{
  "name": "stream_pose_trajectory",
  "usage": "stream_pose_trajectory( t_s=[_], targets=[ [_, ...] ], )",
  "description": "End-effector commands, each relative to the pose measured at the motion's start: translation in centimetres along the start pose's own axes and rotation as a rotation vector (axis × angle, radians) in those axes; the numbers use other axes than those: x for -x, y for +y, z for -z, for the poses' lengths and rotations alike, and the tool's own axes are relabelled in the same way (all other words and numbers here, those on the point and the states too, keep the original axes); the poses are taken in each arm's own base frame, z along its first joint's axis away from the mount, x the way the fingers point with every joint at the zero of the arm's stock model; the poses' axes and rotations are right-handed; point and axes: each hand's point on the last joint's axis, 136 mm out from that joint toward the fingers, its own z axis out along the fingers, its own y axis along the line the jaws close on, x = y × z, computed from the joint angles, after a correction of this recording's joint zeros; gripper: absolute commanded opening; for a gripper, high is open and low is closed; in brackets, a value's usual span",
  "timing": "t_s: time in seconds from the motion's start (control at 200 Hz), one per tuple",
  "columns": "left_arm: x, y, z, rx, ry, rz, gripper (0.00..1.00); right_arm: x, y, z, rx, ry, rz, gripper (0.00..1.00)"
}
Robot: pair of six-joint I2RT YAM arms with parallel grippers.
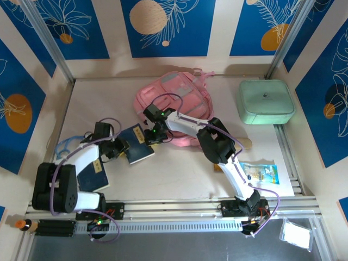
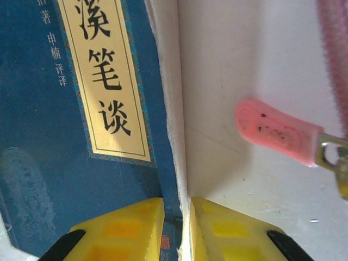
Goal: Pack the student bag
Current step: Pick up the book at the center of the table.
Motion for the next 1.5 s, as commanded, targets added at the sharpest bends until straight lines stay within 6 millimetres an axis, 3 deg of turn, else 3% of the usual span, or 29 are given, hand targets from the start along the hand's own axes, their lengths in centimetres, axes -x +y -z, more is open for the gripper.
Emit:
stream_pose_trajectory(
  t_s=[0.0, 0.11, 0.595, 0.81, 0.94, 1.19, 1.355, 1.495],
  targets=[
    [0.2, -4.4, 1.5, -0.228, -0.012, -0.039, 0.35, -1.0, -0.4, -1.1, -0.002, 0.058, -0.007, 0.21],
    [-0.3, -5.8, 2.1, -0.328, -0.003, -0.068, 0.36, -1.1, -0.8, -1.3, -0.012, 0.062, -0.018, 0.21],
    [-0.8, -5.3, -0.5, -0.331, 0.076, 0.007, 0.34, -1.7, -2.9, -2.3, -0.081, 0.091, -0.064, 0.17],
    [-0.9, -1.2, -1.6, -0.116, 0.063, 0.073, 0.33, -2.1, -4.3, -2.8, -0.136, 0.106, -0.076, 0.13],
    [-0.9, -0.6, -2.1, -0.090, 0.069, 0.097, 0.34, -2.2, -5.0, -3.0, -0.146, 0.111, -0.096, 0.13],
    [-0.6, -1.9, -2.3, -0.157, 0.080, 0.071, 0.35, -2.2, -5.3, -3.1, -0.145, 0.115, -0.105, 0.12],
    [-0.2, -4.7, -1.7, -0.285, 0.090, 0.025, 0.34, -2.2, -5.1, -3.1, -0.127, 0.116, -0.105, 0.12],
    [0.4, -7.3, 0.3, -0.414, 0.048, -0.017, 0.30, -2.3, -4.8, -2.7, -0.097, 0.123, -0.124, 0.12]
  ],
)
